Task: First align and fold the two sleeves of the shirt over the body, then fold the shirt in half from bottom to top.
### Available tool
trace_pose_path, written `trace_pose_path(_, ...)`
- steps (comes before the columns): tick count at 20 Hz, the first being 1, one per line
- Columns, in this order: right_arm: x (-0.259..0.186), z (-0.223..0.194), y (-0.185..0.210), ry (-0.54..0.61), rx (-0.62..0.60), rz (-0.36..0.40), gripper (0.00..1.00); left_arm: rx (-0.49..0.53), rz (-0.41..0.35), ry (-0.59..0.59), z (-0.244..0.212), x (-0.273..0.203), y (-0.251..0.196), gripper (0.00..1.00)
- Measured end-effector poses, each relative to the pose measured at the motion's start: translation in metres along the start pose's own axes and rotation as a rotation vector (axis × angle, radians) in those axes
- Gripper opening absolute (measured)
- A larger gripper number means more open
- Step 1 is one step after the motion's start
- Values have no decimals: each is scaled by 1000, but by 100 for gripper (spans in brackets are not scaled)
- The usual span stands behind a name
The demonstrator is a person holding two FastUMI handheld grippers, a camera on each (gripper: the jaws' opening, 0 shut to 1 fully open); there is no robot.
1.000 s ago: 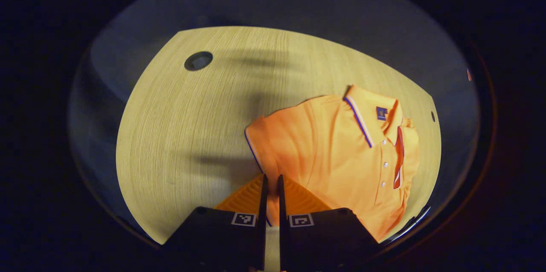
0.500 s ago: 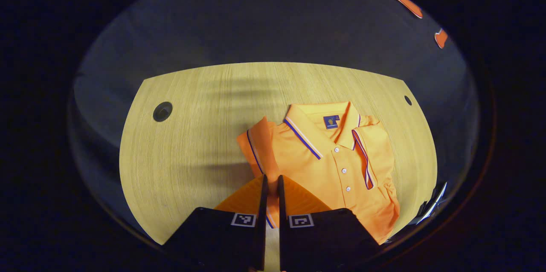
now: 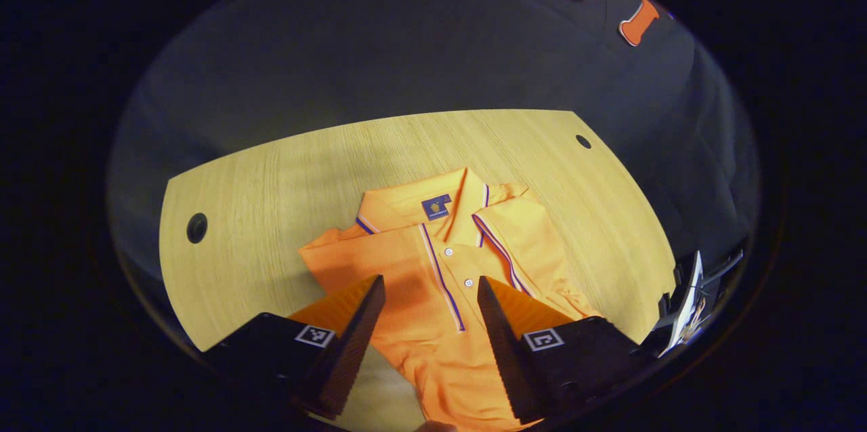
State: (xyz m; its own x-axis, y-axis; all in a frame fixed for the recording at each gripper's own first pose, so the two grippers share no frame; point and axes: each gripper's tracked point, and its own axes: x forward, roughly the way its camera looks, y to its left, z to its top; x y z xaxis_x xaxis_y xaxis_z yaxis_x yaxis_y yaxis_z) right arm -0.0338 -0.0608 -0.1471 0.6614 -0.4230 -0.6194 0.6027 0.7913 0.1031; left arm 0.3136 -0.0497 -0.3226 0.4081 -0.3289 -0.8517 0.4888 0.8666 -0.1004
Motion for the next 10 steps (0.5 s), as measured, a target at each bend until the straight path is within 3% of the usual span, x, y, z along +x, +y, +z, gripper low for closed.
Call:
trace_pose_path(5, 11, 6, 7, -25, -43, 50, 95, -10, 42, -89, -9, -50, -4, 93)
trace_pose_path(8, 19, 17, 13, -63, -110, 86, 94, -114, -2, -201, -10, -91, -27, 93)
trace_pose_path(10, 18, 28, 20, -105, -147, 125, 95, -131, 12, -295, -9, -121, -32, 93)
